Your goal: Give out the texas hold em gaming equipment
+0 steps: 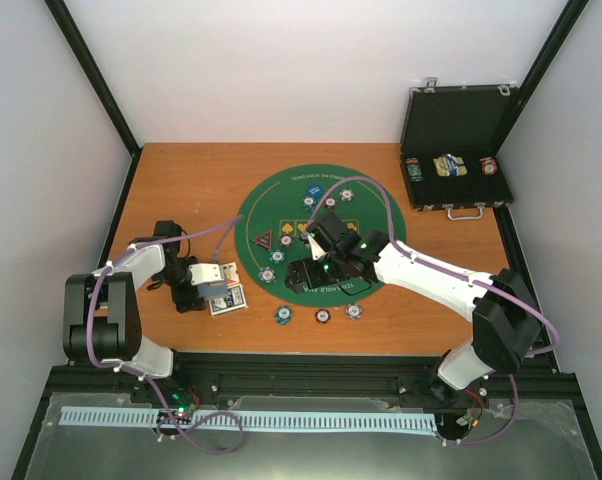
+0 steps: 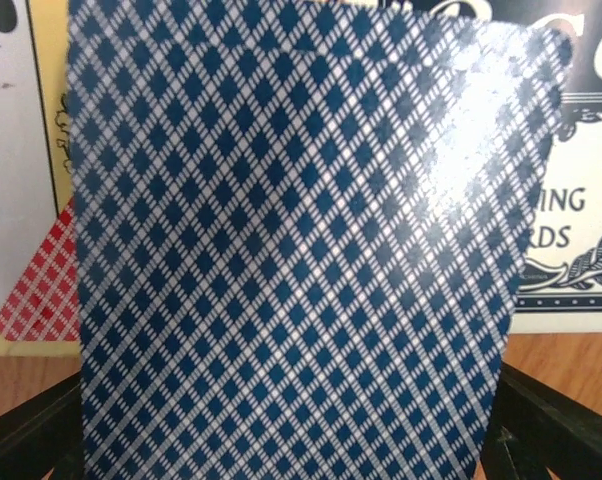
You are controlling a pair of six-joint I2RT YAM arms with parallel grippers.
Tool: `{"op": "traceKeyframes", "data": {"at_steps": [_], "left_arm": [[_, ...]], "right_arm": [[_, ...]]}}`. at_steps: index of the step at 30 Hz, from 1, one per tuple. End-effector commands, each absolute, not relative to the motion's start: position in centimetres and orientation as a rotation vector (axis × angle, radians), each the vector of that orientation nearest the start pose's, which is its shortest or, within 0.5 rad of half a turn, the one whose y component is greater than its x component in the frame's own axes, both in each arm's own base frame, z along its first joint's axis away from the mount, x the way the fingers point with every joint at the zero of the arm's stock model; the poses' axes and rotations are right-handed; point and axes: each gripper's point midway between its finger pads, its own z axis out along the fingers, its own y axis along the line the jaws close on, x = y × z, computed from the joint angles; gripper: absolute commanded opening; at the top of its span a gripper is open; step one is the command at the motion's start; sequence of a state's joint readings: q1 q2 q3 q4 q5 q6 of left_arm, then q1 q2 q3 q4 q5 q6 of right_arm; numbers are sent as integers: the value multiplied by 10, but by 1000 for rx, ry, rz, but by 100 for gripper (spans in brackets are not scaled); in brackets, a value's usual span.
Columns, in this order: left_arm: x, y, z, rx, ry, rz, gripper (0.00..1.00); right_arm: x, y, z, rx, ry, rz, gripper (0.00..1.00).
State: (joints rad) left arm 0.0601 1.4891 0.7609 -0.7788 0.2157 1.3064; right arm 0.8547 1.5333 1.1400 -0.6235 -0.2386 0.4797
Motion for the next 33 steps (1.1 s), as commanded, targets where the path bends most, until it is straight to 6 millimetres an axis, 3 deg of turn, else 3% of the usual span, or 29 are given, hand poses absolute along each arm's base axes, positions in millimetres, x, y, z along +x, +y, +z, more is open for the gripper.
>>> {"op": "traceKeyframes", "data": {"at_steps": [1,8,15,17,21,28,30,33], "left_arm": [[243,-30,17,1748,2328,-204,92],[244,-26,10,1771,2365,-214,78],[242,-29,16,1782,2339,-220,64],[241,-29,17,1782,2336,-224,57],[243,-29,19,1781,2335,-217,33],[246,-31,33,1757,2331,-223,7],[247,-32,40,1745,2331,-225,1],[246,-36,53,1729,2319,-241,1]], "right_arm": [[222,321,136,-598,2671,747,99],[222,321,136,-594,2673,742,98],[223,323,132,-599,2680,743,98],[222,324,132,-599,2680,752,98],[222,325,133,-594,2679,763,98],[222,328,135,-586,2675,789,98],[221,330,134,-579,2677,809,98],[220,335,135,-563,2674,858,98]]}}
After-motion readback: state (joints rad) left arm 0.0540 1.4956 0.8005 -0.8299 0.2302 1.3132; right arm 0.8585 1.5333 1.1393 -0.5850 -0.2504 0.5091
